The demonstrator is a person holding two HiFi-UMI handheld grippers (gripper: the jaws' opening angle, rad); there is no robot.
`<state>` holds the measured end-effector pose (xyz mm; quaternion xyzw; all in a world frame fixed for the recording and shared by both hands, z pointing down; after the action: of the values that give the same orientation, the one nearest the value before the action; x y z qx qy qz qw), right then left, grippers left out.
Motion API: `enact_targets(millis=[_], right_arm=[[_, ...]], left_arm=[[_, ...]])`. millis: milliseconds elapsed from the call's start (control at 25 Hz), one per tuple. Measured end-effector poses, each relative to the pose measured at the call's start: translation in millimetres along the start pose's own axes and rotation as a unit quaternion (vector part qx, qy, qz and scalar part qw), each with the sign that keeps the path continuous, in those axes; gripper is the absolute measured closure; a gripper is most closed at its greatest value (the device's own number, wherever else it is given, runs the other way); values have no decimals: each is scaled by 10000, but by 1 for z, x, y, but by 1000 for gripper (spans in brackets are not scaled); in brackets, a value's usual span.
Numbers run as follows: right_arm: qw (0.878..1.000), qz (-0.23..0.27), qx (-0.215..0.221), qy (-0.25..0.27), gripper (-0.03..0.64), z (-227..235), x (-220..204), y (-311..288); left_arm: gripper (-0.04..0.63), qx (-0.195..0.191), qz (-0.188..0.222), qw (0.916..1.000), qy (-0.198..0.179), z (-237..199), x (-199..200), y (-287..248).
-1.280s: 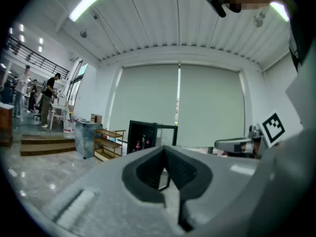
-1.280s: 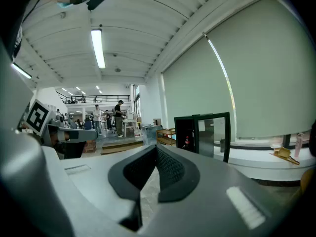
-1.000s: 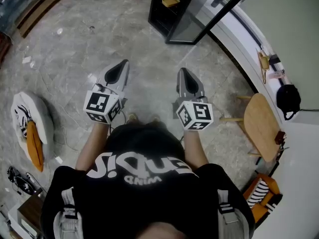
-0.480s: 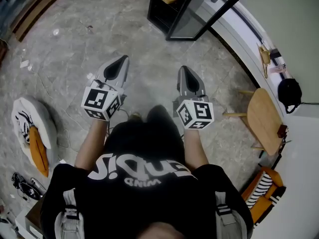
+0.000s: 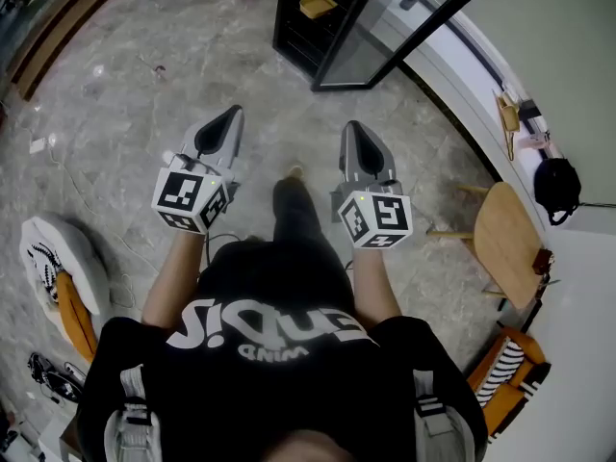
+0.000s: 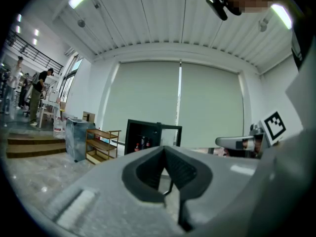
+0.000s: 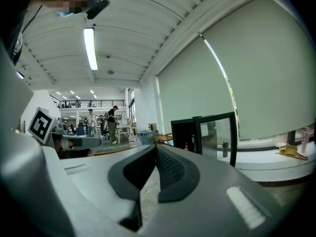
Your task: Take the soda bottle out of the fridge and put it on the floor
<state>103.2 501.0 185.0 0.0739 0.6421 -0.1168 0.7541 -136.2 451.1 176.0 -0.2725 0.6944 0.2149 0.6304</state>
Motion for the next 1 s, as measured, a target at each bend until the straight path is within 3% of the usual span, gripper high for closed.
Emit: enact_targets(millis=[520, 1000], right_arm=[[9995, -99, 291, 73, 618, 126, 45, -190], [9985, -78, 526, 140, 619, 177, 56, -301]], left_arm=[[594, 235, 122, 9996, 34, -76, 42, -207], [594, 334, 192, 9993, -7, -117, 54, -310]])
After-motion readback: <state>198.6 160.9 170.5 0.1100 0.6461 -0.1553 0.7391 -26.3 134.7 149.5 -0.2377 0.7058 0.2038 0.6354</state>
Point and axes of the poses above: the fingertips, and each gripper's own axes: y backward along the fingers, z to its right, x out of its top, the point moved 7 cm from there along y, backward along the fingers, and after that the axes turned 3 degrees about z, right-handed, at the moved point
